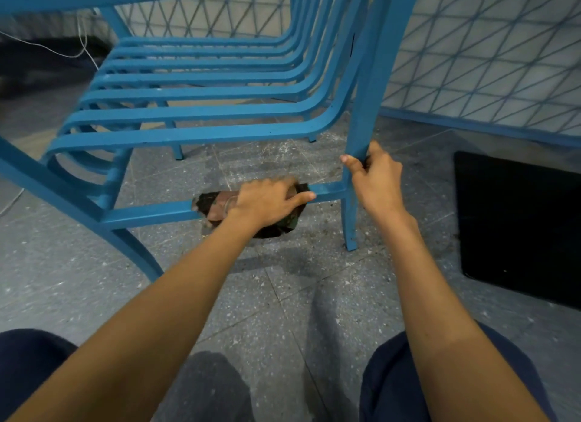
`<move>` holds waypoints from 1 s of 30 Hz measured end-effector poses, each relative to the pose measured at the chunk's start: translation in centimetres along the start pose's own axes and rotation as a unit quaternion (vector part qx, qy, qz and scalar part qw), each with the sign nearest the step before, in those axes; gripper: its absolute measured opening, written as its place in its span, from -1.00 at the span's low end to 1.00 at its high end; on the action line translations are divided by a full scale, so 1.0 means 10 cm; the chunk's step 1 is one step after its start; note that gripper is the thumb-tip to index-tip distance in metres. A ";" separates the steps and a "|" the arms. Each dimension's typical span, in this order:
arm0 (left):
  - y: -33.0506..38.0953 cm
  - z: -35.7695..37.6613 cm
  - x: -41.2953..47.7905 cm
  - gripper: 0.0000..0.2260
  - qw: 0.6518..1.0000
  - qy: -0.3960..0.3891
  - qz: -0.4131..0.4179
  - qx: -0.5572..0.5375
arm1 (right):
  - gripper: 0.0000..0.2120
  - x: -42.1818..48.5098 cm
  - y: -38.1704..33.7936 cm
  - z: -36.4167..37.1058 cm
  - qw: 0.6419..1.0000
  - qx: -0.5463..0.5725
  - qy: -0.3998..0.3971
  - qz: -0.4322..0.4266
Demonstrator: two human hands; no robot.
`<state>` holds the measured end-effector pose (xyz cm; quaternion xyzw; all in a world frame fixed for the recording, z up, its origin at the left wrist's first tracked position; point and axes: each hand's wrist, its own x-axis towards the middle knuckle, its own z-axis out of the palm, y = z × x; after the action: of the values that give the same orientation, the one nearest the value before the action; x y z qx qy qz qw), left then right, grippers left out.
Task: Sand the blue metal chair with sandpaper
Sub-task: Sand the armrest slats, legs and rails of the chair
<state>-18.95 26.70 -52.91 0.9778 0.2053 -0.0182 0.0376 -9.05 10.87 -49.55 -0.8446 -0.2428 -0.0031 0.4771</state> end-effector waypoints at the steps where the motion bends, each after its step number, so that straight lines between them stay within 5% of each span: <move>1: 0.15 0.01 0.09 -0.40 1.000 -0.002 0.009 0.005 | -0.75 0.00 0.00 0.00 1.000 -0.001 0.002 -0.001; 5: 0.50 0.24 0.19 -0.49 0.992 0.079 0.073 0.061 | -0.75 0.00 0.02 0.01 1.000 -0.006 0.006 -0.004; 10: -0.03 0.39 -0.09 -0.52 0.944 0.200 0.229 0.127 | -0.73 0.01 0.04 0.00 1.000 -0.008 -0.003 -0.008; 14: -0.29 0.16 -0.25 -0.54 0.976 0.133 0.148 0.084 | -0.73 0.01 0.03 0.01 1.000 -0.002 -0.005 -0.004; 19: 0.20 0.01 0.15 -0.51 0.997 -0.005 0.072 0.007 | -0.73 0.01 0.02 0.01 1.000 0.009 -0.005 0.002; 24: 0.67 0.31 0.17 -0.56 0.988 0.094 0.076 0.095 | -0.71 0.01 0.02 0.00 1.000 0.010 -0.012 0.005; 27: 0.32 0.43 -0.01 -0.55 0.967 0.178 0.128 0.133 | -0.71 0.02 0.03 -0.01 1.000 0.011 -0.014 0.002; 30: -0.08 0.30 -0.17 -0.55 0.973 0.164 0.124 0.101 | -0.72 0.02 0.03 -0.02 0.999 0.021 -0.024 0.005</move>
<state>-20.94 26.50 -55.89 0.9841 0.0824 0.1263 -0.0935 -8.68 10.71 -49.65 -0.8354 -0.2500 0.0242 0.4888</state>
